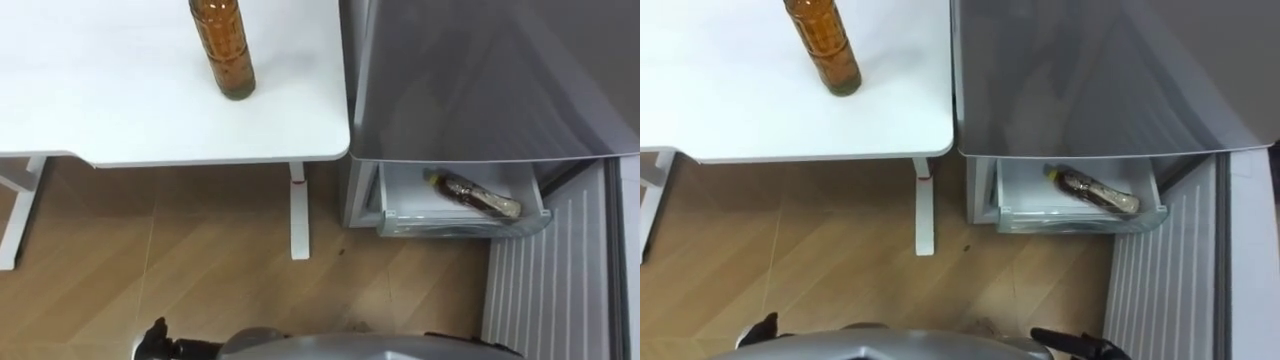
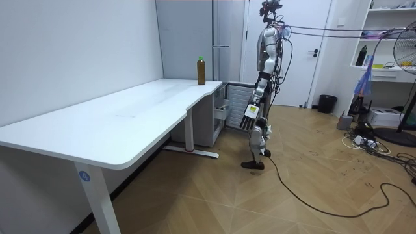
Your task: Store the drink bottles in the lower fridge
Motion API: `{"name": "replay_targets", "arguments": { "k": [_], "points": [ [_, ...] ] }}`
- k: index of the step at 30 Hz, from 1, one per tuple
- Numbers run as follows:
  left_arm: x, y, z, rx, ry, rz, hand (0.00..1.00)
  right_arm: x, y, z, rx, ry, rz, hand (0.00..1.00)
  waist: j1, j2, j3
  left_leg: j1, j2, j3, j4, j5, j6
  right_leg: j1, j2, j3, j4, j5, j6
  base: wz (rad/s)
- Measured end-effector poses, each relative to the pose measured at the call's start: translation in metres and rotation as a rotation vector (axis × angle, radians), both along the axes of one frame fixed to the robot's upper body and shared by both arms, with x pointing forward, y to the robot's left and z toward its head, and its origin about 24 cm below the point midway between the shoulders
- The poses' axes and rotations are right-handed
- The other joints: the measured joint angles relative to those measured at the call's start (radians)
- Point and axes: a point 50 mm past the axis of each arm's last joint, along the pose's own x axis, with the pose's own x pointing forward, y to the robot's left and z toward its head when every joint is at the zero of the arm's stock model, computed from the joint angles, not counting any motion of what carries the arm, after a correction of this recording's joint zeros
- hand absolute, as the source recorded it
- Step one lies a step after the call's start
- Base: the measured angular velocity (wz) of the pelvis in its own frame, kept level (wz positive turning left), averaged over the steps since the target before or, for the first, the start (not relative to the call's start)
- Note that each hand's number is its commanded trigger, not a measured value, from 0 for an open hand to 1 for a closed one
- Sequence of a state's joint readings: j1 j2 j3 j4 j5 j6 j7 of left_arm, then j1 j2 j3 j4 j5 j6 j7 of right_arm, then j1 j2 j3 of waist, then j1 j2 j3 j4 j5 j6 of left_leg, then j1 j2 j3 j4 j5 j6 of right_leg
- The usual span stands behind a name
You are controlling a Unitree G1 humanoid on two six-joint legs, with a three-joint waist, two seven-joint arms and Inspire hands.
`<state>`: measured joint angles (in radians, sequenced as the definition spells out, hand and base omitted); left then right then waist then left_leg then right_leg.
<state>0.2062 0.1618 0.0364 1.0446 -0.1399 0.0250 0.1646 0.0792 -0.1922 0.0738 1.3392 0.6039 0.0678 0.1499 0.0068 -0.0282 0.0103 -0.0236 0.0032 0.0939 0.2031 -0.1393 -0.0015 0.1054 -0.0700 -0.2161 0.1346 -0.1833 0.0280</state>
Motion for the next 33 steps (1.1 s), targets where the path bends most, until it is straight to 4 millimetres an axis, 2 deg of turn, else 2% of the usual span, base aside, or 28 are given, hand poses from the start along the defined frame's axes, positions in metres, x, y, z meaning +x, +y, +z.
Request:
{"name": "replay_targets", "arguments": {
  "k": [4,6,8,10,14,17,19,21,26,28,29,31,33],
  "points": [
    [0.006,0.011,0.004,0.023,-0.051,0.104,0.0,-0.004,-0.003,0.0,-0.014,0.006,-0.011,0.0,-0.001,0.007,-0.0064,0.002,0.0,0.0,-0.001,0.0,0.0,0.003,0.0,0.002,0.001,-0.001,-0.001,0.0],
    [0.013,0.017,0.009,0.052,-0.095,0.135,0.0,-0.007,-0.004,0.001,-0.017,0.011,-0.011,0.0,-0.001,0.012,-0.0052,0.011,0.0,0.001,-0.001,0.0,0.0,0.012,0.0,0.004,0.0,-0.001,-0.001,0.0],
    [0.025,0.022,0.016,0.085,-0.162,0.151,0.0,-0.008,-0.005,0.001,-0.025,0.01,-0.007,0.0,-0.001,0.015,-0.005,0.018,-0.001,0.001,-0.001,-0.002,0.0,0.017,0.0,0.008,0.001,-0.004,-0.001,0.0],
    [0.048,0.027,0.03,0.132,-0.288,0.152,0.0,-0.008,-0.006,0.001,-0.033,0.008,0.006,0.0,0.0,0.019,-0.006,0.022,0.0,0.001,-0.001,-0.002,0.0,0.019,0.0,0.006,0.0,-0.006,-0.002,0.0],
    [0.078,0.029,0.049,0.188,-0.431,0.14,0.0,-0.008,-0.007,0.001,-0.037,0.001,0.014,0.0,-0.003,0.023,-0.0065,0.028,0.0,0.0,-0.002,-0.003,-0.001,0.025,0.001,0.007,0.001,-0.009,-0.002,0.0],
    [0.099,0.03,0.069,0.244,-0.55,0.146,0.0,-0.009,-0.007,0.002,-0.036,-0.005,0.005,0.0,-0.005,0.024,-0.0068,0.026,0.001,0.0,-0.001,-0.004,-0.003,0.021,0.001,0.006,0.002,-0.011,-0.003,0.0],
    [0.119,0.032,0.095,0.294,-0.697,0.16,0.0,-0.012,-0.008,0.002,-0.039,-0.004,0.0,0.0,-0.003,0.021,-0.0072,0.026,0.0,-0.002,-0.002,-0.005,-0.003,0.023,0.001,0.002,0.002,-0.011,-0.004,0.02],
    [0.128,0.035,0.113,0.338,-0.803,0.181,0.0,-0.011,-0.008,0.002,-0.043,-0.013,0.003,0.0,-0.002,0.02,-0.0086,0.028,-0.001,-0.001,-0.005,-0.005,-0.003,0.026,0.001,0.003,0.003,-0.01,-0.004,-0.02],
    [0.143,0.034,0.148,0.414,-0.969,0.178,0.0,-0.016,-0.009,0.002,-0.045,-0.013,-0.014,0.0,-0.003,0.02,-0.0064,0.043,0.0,-0.001,-0.016,-0.007,-0.006,0.036,0.002,0.007,-0.002,-0.013,-0.005,-0.01],
    [0.151,0.029,0.172,0.448,-1.079,0.163,0.0,-0.018,-0.009,0.002,-0.044,-0.011,-0.015,0.0,-0.004,0.015,-0.0053,0.046,-0.001,-0.004,-0.015,-0.008,-0.008,0.039,0.003,0.013,-0.003,-0.013,-0.005,0.0],
    [0.153,0.027,0.178,0.456,-1.105,0.159,0.0,-0.019,-0.009,0.002,-0.044,-0.01,-0.015,0.0,-0.006,0.014,-0.0049,0.046,-0.001,-0.005,-0.015,-0.008,-0.008,0.039,0.002,0.013,-0.003,-0.013,-0.005,0.0],
    [0.158,0.023,0.194,0.491,-1.184,0.122,0.0,-0.02,-0.009,0.002,-0.043,-0.01,-0.036,0.0,-0.017,0.012,-0.0035,0.047,-0.001,-0.005,-0.015,-0.008,-0.008,0.041,0.002,0.011,-0.003,-0.013,-0.005,0.0],
    [0.159,0.021,0.202,0.493,-1.22,0.114,0.0,-0.018,-0.009,0.002,-0.043,-0.008,-0.04,0.0,-0.029,0.014,-0.0032,0.046,-0.002,-0.005,-0.013,-0.009,-0.007,0.041,0.001,0.01,-0.003,-0.014,-0.004,0.0]
  ]
}}
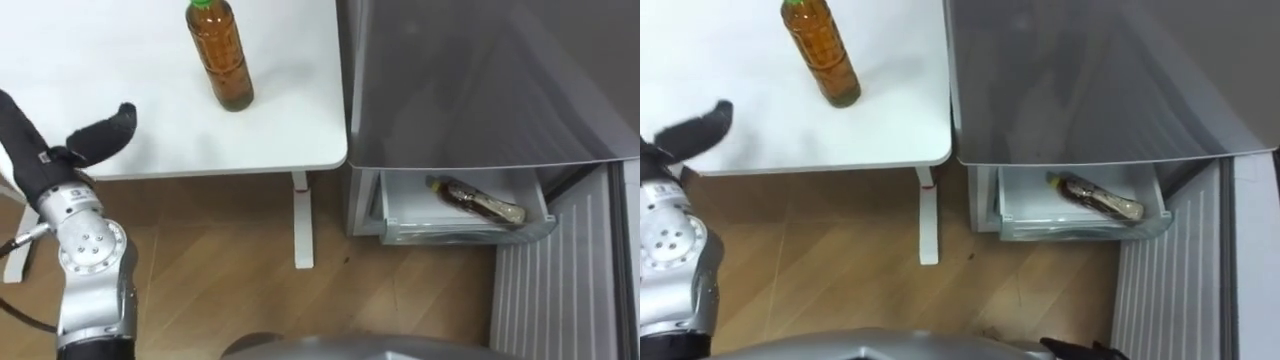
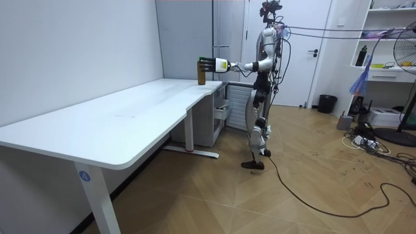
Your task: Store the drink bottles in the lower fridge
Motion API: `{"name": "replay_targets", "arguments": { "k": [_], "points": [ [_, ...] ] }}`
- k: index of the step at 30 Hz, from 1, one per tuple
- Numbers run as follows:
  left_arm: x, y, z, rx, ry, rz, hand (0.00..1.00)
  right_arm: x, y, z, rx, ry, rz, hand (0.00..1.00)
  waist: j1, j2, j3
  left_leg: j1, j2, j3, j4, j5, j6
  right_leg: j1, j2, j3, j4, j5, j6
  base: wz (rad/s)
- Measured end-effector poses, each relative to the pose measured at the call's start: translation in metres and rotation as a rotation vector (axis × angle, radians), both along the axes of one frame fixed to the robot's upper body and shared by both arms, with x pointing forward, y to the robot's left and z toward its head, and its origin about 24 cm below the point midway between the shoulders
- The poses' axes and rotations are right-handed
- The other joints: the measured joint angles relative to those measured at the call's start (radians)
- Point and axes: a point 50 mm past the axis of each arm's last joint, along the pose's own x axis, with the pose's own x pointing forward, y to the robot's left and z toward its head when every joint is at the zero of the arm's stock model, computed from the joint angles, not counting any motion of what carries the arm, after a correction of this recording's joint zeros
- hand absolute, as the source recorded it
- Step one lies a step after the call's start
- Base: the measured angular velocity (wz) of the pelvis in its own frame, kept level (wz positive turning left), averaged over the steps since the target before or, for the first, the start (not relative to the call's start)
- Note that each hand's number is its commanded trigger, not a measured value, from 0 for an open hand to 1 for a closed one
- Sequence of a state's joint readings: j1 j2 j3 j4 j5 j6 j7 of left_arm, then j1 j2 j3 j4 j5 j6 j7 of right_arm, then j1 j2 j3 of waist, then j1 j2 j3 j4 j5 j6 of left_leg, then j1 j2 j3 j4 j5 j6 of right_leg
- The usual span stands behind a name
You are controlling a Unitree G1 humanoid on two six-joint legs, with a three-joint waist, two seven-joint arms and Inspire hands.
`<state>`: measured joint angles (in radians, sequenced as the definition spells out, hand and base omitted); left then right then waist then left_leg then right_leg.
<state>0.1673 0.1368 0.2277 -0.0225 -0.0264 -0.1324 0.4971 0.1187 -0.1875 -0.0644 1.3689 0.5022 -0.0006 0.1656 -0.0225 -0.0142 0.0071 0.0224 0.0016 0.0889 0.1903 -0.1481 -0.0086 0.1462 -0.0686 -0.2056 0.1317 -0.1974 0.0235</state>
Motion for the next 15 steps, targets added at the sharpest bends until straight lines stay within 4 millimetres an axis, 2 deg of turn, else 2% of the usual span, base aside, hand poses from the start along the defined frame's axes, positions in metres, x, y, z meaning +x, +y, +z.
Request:
{"name": "replay_targets", "arguments": {
  "k": [4,6,15],
  "points": [
    [0.004,-0.009,0.022,0.022,-0.088,-0.062,0.0,0.0,0.0,0.0,0.003,0.005,0.027,0.0,-0.004,-0.002,0.0004,-0.003,0.0,0.004,0.001,-0.001,0.0,-0.004,0.0,0.007,0.001,-0.003,0.0,0.0],
    [0.005,-0.012,0.026,0.027,-0.105,-0.088,0.0,0.001,0.0,0.0,0.007,0.0,0.032,0.0,-0.009,-0.001,-0.0002,-0.001,0.0,0.005,0.0,-0.001,0.0,-0.003,0.001,0.01,0.002,-0.003,0.0,0.0],
    [0.012,-0.028,0.024,0.002,-0.091,-0.234,0.0,0.003,0.001,0.0,0.013,-0.014,0.074,0.0,-0.027,-0.005,0.0009,0.006,0.001,0.009,-0.003,-0.001,0.0,0.0,0.001,0.019,0.003,-0.002,0.0,-0.01]
  ]
}}
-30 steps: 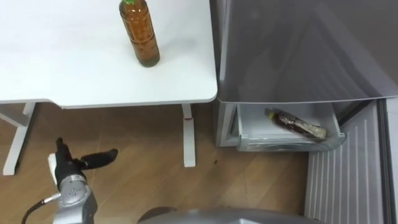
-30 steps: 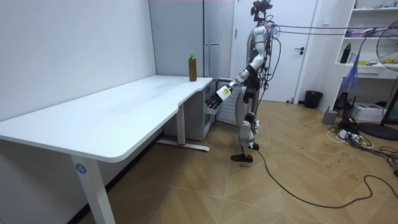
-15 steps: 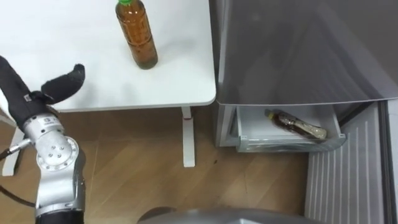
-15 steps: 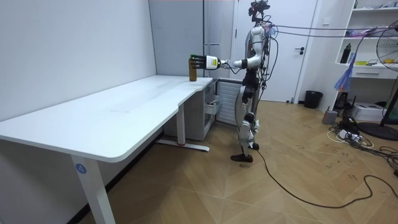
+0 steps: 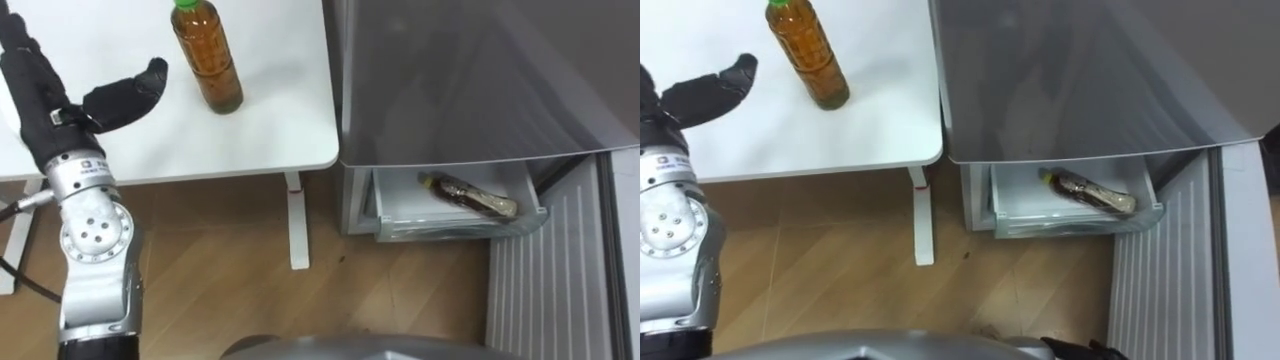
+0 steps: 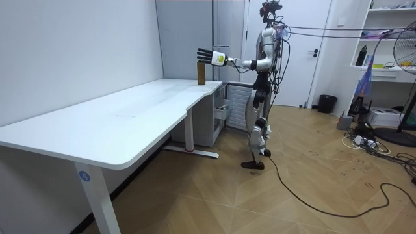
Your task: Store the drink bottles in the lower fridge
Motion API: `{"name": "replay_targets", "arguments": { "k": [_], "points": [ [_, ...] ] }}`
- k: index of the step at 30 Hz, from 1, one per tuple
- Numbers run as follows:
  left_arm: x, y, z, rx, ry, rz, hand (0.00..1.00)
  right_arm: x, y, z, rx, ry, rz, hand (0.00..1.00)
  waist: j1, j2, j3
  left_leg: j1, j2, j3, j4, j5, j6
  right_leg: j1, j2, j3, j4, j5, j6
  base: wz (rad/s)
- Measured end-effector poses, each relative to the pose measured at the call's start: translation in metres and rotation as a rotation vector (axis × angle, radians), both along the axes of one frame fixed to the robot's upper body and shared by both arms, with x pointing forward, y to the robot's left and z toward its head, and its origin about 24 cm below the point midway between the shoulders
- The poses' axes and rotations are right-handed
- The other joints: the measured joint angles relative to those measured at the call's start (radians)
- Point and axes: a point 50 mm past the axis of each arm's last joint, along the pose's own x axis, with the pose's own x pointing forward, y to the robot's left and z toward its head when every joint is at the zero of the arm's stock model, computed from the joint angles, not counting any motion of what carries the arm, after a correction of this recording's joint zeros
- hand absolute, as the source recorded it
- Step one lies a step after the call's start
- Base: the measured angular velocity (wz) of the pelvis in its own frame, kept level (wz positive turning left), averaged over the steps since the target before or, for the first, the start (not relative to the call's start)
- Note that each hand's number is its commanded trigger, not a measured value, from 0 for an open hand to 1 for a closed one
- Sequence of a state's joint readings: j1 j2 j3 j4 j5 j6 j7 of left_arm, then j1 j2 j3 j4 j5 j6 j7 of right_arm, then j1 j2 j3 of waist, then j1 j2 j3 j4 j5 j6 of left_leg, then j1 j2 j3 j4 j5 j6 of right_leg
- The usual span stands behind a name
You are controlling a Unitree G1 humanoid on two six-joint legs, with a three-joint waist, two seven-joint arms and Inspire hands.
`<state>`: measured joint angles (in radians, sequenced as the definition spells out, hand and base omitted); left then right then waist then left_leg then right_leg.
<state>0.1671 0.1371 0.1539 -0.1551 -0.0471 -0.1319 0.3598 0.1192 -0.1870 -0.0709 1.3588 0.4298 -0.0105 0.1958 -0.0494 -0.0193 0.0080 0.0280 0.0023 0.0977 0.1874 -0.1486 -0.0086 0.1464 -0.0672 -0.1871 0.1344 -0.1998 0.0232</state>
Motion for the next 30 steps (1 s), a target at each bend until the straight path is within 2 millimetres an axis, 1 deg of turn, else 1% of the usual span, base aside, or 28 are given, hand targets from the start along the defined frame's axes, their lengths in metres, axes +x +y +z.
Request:
{"name": "replay_targets", "arguments": {
  "k": [3,6,9,11,16,22,26,30],
  "points": [
    [0.001,-0.002,-0.002,-0.066,-0.002,-0.042,0.0,0.003,0.0,0.0,0.0,-0.01,0.006,0.0,-0.002,0.0,0.0012,0.002,0.002,0.012,0.0,0.0,0.0,-0.004,0.002,0.02,0.001,0.0,0.0,-0.1],
    [0.003,-0.003,-0.005,-0.121,0.005,-0.077,0.0,0.005,0.0,0.0,0.001,-0.017,0.013,0.0,-0.009,0.001,0.0015,0.004,0.002,0.015,0.0,-0.001,0.001,-0.003,0.002,0.027,0.003,0.0,-0.001,-0.03],
    [0.007,-0.004,-0.01,-0.139,0.034,-0.104,0.0,0.007,0.0,0.0,-0.001,-0.02,0.033,0.0,-0.011,0.0,0.0029,0.006,0.003,0.017,0.0,-0.001,0.001,-0.004,0.004,0.038,0.006,0.001,-0.001,-0.01],
    [0.011,-0.006,-0.009,-0.139,0.033,-0.124,0.0,0.009,0.0,0.001,-0.002,-0.018,0.049,0.0,-0.011,0.0,0.0042,0.006,0.004,0.017,0.001,-0.003,0.001,-0.005,0.005,0.038,0.007,0.001,-0.001,0.0],
    [0.024,-0.01,0.001,-0.15,-0.001,-0.182,0.0,0.013,-0.001,0.001,-0.001,-0.017,0.081,0.0,-0.011,0.001,0.0047,0.007,0.005,0.023,0.002,-0.005,0.002,-0.005,0.006,0.048,0.006,0.001,-0.002,-0.02],
    [0.03,-0.011,0.006,-0.147,-0.004,-0.216,0.0,0.014,-0.001,0.001,0.003,-0.012,0.086,0.0,-0.009,0.007,0.0038,0.01,0.009,0.038,0.002,-0.013,0.001,-0.009,0.008,0.061,0.006,0.001,-0.002,-0.08],
    [0.034,-0.012,0.007,-0.162,0.0,-0.236,0.0,0.014,-0.002,0.001,0.002,-0.006,0.099,0.0,-0.012,0.007,0.0034,0.014,0.01,0.038,0.0,-0.015,0.001,-0.009,0.008,0.062,0.009,0.001,-0.002,-0.02],
    [0.037,-0.013,0.004,-0.229,0.0,-0.253,0.0,0.015,-0.002,0.001,-0.004,-0.004,0.101,0.0,-0.01,0.009,0.0035,0.02,0.012,0.04,-0.001,-0.018,0.0,-0.01,0.009,0.06,0.018,0.001,-0.002,-0.01]
  ]
}}
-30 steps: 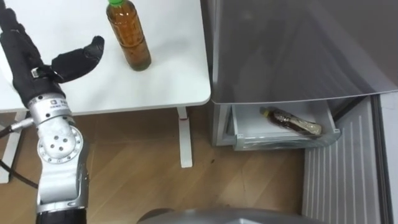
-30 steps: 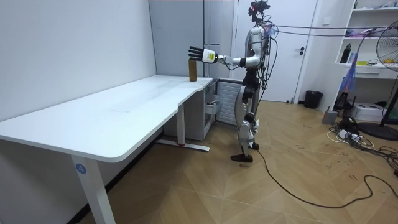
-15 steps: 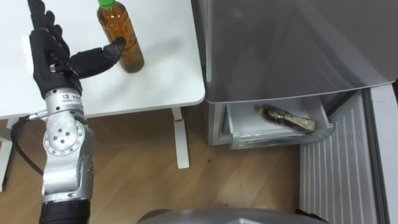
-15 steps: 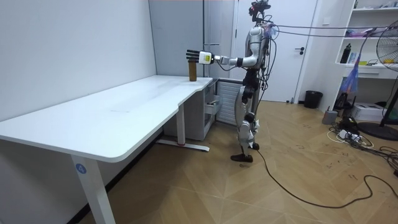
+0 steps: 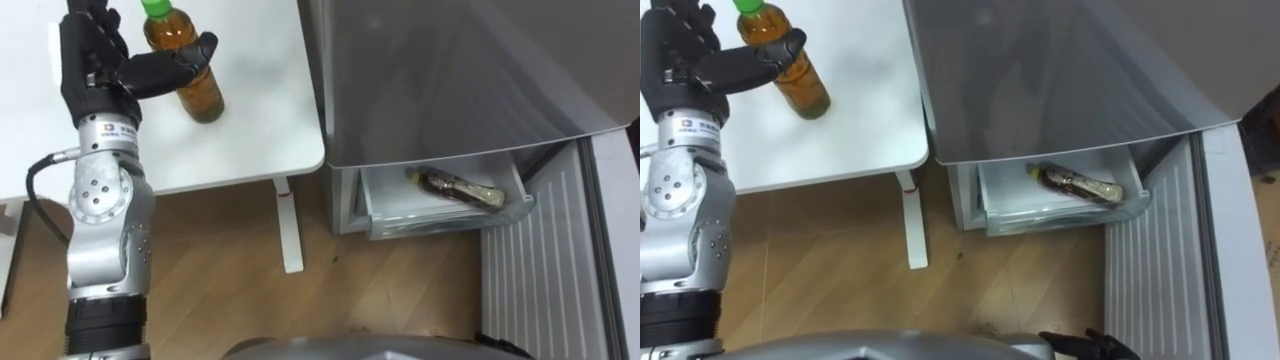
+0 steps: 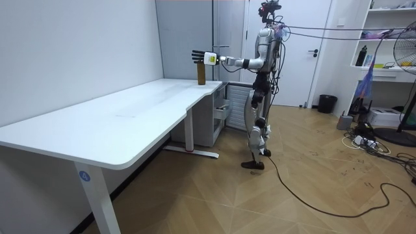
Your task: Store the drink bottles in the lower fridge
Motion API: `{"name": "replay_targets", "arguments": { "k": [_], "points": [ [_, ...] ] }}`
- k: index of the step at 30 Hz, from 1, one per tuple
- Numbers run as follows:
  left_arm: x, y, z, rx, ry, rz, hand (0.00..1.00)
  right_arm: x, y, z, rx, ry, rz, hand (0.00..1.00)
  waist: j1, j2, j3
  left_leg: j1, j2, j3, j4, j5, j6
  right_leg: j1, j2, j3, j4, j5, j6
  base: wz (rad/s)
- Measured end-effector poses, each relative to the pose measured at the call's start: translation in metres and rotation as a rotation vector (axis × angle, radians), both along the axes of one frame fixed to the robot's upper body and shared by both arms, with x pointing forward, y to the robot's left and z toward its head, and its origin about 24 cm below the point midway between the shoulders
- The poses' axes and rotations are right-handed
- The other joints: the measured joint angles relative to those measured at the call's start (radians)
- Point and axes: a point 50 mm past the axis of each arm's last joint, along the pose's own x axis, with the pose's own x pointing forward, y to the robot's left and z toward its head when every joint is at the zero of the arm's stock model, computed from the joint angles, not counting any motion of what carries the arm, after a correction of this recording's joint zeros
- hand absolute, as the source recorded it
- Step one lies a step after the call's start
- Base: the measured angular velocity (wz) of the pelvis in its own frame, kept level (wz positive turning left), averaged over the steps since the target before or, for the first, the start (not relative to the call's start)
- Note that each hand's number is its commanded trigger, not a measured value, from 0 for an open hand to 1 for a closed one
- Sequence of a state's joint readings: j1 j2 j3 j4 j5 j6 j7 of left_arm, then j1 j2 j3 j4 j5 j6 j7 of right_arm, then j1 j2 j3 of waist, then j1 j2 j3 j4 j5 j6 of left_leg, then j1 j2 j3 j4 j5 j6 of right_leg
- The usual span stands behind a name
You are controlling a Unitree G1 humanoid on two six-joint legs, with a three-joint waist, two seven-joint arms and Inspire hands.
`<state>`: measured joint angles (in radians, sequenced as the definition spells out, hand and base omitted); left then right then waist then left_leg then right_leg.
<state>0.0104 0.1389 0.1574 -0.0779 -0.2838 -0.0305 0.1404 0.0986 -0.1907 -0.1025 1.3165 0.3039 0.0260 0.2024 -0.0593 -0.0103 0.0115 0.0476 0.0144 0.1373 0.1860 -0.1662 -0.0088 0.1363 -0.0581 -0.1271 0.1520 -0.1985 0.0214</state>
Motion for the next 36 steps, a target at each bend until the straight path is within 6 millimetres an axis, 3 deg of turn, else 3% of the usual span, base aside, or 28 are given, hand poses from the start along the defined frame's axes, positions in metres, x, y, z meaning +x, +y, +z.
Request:
{"name": "replay_targets", "arguments": {
  "k": [7,15,36],
  "points": [
    [0.001,0.003,-0.019,-0.036,0.087,0.012,0.0,0.002,0.0,0.0,0.001,-0.001,0.001,0.0,-0.002,0.0,-0.0002,0.0,0.001,0.0,0.002,0.0,0.0,0.0,0.0,-0.004,0.001,0.0,0.0,0.0],
    [0.002,0.007,-0.024,-0.026,0.113,0.028,0.0,0.002,-0.001,0.0,-0.017,0.007,0.026,0.0,-0.018,0.003,-0.0001,0.008,0.001,0.0,0.001,0.0,0.0,0.007,0.001,-0.001,0.002,0.001,-0.001,0.0],
    [0.004,0.022,-0.031,-0.026,0.152,0.107,0.0,0.003,-0.004,0.001,-0.06,0.002,0.027,0.0,-0.022,0.024,-0.0031,0.019,0.001,0.003,0.001,0.0,0.0,0.019,0.002,0.001,0.002,0.001,-0.001,0.0]
  ]
}}
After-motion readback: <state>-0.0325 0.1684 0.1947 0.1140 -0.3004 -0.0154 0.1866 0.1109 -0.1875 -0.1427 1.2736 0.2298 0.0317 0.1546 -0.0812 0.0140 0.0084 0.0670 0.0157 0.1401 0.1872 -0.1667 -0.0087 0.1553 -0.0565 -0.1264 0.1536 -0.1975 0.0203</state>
